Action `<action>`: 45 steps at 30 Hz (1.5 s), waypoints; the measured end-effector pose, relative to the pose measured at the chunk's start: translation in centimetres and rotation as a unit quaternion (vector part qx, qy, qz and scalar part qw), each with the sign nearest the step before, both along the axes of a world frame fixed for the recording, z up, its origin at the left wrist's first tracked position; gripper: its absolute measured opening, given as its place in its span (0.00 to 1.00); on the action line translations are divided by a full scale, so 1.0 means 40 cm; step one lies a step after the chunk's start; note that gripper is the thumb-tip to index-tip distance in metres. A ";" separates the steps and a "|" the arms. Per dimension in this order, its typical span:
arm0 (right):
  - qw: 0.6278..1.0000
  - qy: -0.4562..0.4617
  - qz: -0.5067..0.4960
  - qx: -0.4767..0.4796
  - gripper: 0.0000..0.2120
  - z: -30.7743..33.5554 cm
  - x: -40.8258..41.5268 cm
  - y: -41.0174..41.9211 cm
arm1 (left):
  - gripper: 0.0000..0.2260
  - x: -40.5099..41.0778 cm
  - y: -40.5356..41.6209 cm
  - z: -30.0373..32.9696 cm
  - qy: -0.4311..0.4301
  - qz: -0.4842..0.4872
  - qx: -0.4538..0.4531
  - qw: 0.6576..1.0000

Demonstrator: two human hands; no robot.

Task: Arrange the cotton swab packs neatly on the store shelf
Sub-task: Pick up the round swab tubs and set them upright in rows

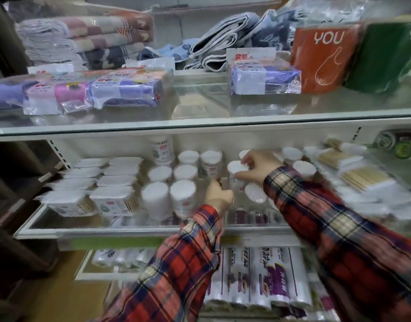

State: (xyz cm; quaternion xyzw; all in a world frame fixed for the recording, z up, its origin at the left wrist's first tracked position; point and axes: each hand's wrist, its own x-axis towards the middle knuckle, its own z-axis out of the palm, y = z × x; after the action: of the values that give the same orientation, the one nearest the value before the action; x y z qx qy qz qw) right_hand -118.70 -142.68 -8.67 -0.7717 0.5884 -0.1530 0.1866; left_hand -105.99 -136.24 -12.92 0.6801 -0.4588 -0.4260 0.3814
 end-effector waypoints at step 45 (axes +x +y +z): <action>0.983 0.170 -0.073 0.017 0.18 0.050 -0.308 -0.029 | 0.19 -0.140 0.009 -0.066 -0.079 0.019 -0.137 0.987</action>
State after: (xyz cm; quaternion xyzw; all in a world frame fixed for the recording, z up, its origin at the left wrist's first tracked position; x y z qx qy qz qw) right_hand -131.04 -143.85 -6.68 -0.7383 0.6687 -0.0226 0.0849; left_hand -111.59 -135.89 -15.57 0.6617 -0.5284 -0.2967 0.4414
